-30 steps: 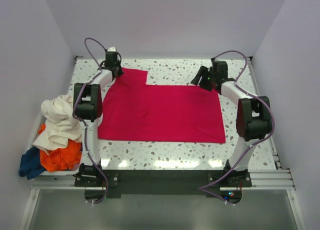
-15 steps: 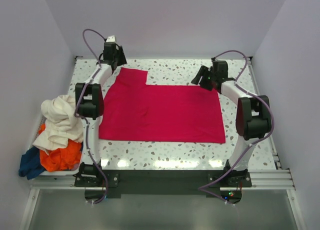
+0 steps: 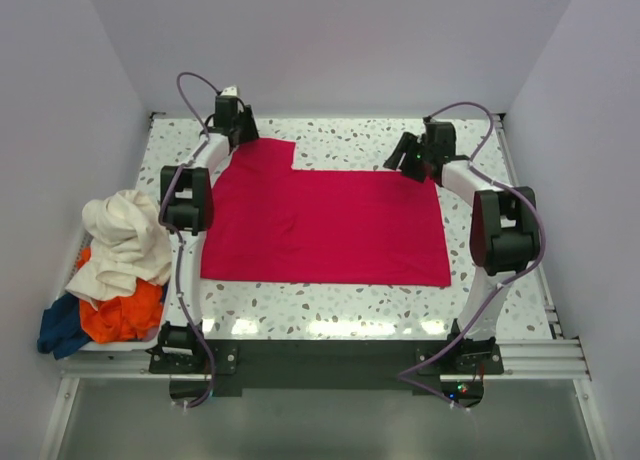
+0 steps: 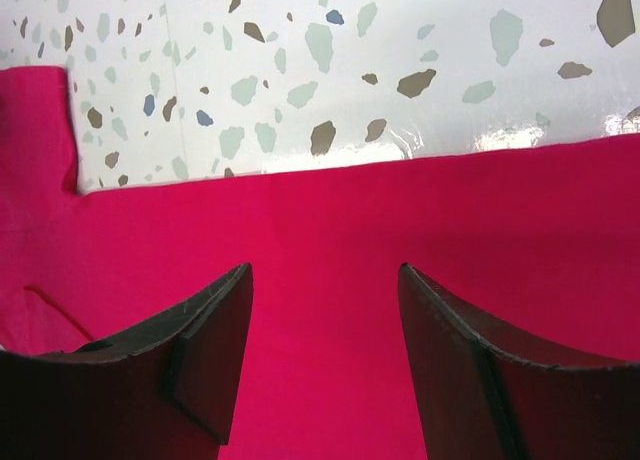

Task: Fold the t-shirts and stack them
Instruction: Fold the tshirt

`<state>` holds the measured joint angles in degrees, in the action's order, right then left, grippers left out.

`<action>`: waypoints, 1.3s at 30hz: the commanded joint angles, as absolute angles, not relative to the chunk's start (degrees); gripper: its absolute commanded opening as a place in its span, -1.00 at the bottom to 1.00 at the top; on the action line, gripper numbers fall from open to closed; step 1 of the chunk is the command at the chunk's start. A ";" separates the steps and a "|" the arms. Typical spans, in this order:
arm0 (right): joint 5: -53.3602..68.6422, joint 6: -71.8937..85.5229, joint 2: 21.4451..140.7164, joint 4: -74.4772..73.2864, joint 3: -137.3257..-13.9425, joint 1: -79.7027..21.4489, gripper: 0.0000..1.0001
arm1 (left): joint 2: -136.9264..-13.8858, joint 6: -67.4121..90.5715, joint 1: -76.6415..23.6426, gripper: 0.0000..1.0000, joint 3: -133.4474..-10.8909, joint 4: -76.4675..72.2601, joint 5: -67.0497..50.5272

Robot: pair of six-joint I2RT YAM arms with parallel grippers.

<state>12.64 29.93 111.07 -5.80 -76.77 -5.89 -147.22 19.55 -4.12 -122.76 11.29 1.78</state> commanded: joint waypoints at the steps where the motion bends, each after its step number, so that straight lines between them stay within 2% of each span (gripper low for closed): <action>1: 13.10 29.71 111.01 -3.52 -78.66 -5.28 0.26 | -147.92 21.27 -3.60 0.27 -122.96 12.39 0.26; 4: 13.36 29.79 111.27 -3.34 -78.66 -5.10 0.26 | -147.83 21.45 -4.04 0.16 -122.35 12.04 -0.95; 14: 13.27 29.97 111.45 -3.69 -78.66 -4.04 0.26 | -146.25 22.15 -4.57 -0.59 -119.79 9.76 -1.49; 23: 7.04 28.92 110.83 -8.25 -79.89 -2.29 0.26 | -144.23 22.24 -4.31 -1.00 -118.66 6.16 -1.84; 31: 0.18 28.04 110.30 -12.56 -80.24 -0.09 0.26 | -139.32 22.41 -3.96 -1.00 -113.65 -1.21 -4.48; 39: -2.02 27.16 114.69 -15.64 -83.05 3.51 0.26 | -134.92 21.62 -3.60 -1.00 -110.83 -6.06 -5.62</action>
<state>0.47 28.53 112.44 -13.74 -79.90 2.42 -140.94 21.93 -4.25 -111.20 0.08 -4.16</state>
